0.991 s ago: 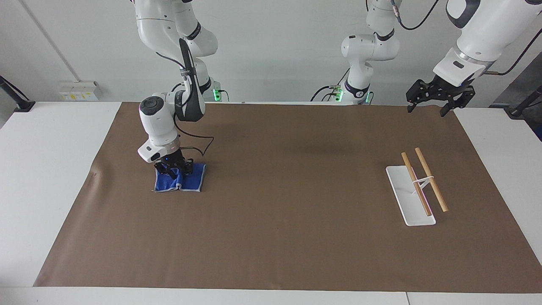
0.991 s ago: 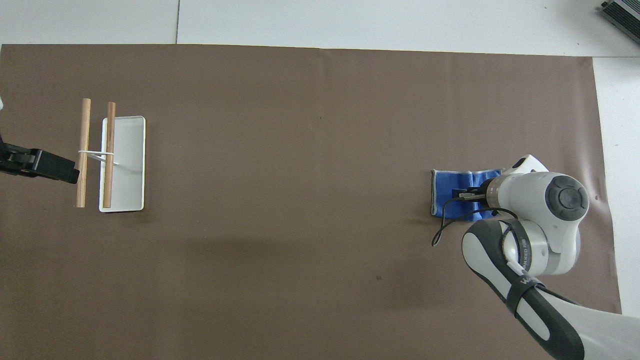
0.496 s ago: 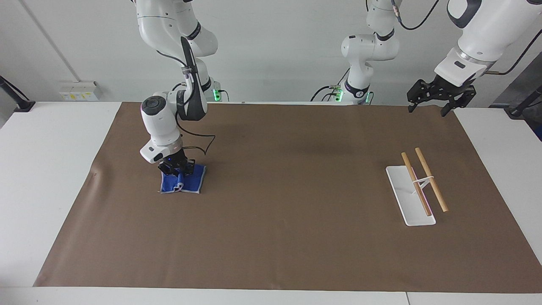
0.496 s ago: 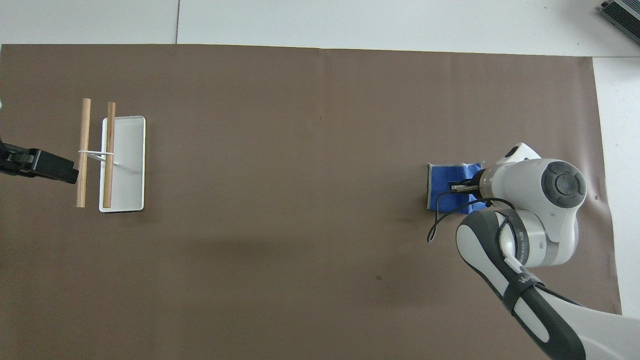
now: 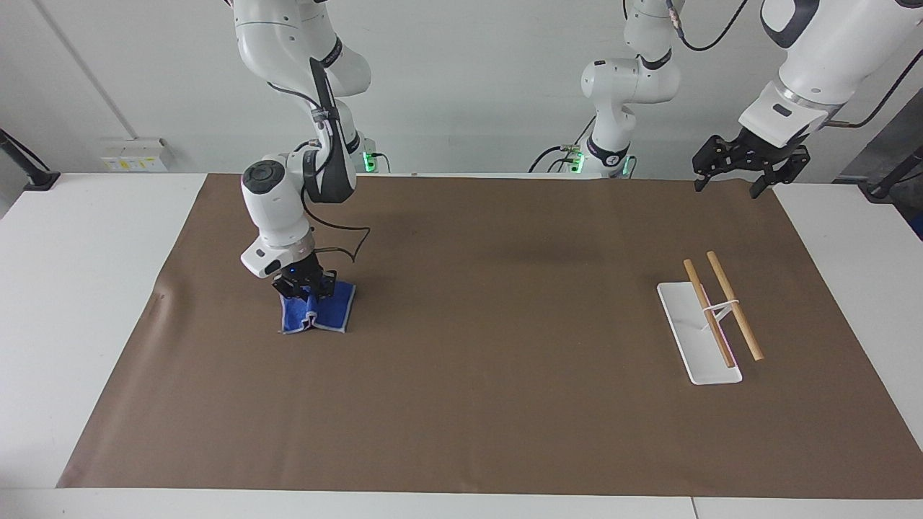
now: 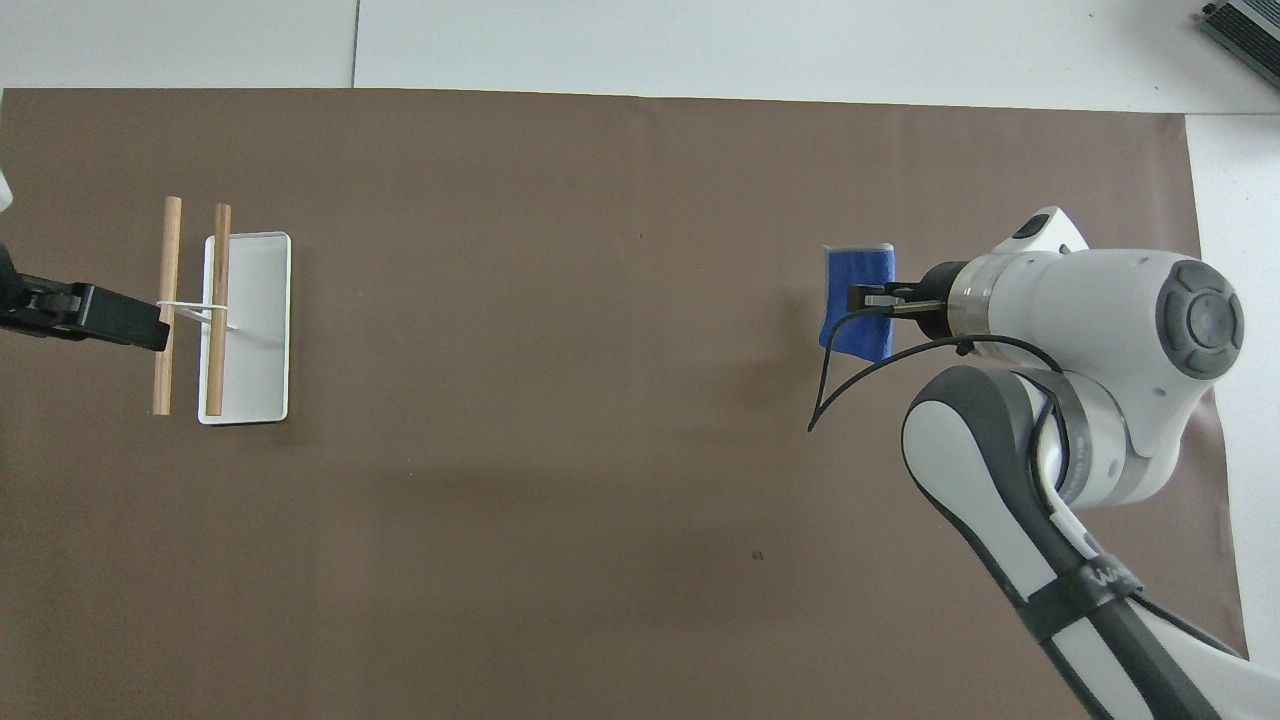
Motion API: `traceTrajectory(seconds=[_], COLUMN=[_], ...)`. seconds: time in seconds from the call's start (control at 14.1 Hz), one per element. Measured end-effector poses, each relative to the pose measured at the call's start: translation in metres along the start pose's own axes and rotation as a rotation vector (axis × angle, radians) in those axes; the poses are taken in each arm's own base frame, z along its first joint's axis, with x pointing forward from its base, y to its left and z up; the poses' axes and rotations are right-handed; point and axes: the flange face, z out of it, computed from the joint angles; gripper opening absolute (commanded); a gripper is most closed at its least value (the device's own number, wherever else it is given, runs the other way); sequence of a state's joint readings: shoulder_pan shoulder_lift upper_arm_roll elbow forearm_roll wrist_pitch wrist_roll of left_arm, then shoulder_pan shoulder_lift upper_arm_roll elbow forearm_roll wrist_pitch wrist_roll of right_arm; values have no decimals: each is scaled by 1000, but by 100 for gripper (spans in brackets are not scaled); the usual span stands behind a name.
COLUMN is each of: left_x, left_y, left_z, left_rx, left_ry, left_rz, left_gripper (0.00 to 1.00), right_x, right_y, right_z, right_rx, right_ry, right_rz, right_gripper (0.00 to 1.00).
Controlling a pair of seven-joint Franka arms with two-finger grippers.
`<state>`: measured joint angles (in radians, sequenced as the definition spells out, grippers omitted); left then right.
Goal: Right arm passes towel to left arm to hang
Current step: 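Lift the towel with the right gripper while the left gripper reaches forward, then grasp the towel with the left gripper next to the right gripper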
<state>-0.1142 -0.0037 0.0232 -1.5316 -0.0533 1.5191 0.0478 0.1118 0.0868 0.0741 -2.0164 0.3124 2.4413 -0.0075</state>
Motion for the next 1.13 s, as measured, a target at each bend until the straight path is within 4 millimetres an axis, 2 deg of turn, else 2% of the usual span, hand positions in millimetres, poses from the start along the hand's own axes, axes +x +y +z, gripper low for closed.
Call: traceTrajectory(seconds=[0.21, 0.5, 0.92, 1.13], left_x=[7, 19, 35, 33], left_y=[20, 53, 117, 171], left_z=[10, 24, 44, 50], left_rx=[-82, -242, -502, -622], left_ry=[34, 69, 109, 119], left_rz=[-109, -338, -728, -899], left_gripper=[100, 100, 100, 100], right_x=[25, 33, 26, 18], right_y=[-28, -49, -71, -76], right_z=[-37, -70, -85, -81], right_rx=[171, 475, 836, 976], right_ry=[73, 53, -55, -91], right_rz=[111, 329, 556, 680], right_gripper=[0, 0, 0, 0])
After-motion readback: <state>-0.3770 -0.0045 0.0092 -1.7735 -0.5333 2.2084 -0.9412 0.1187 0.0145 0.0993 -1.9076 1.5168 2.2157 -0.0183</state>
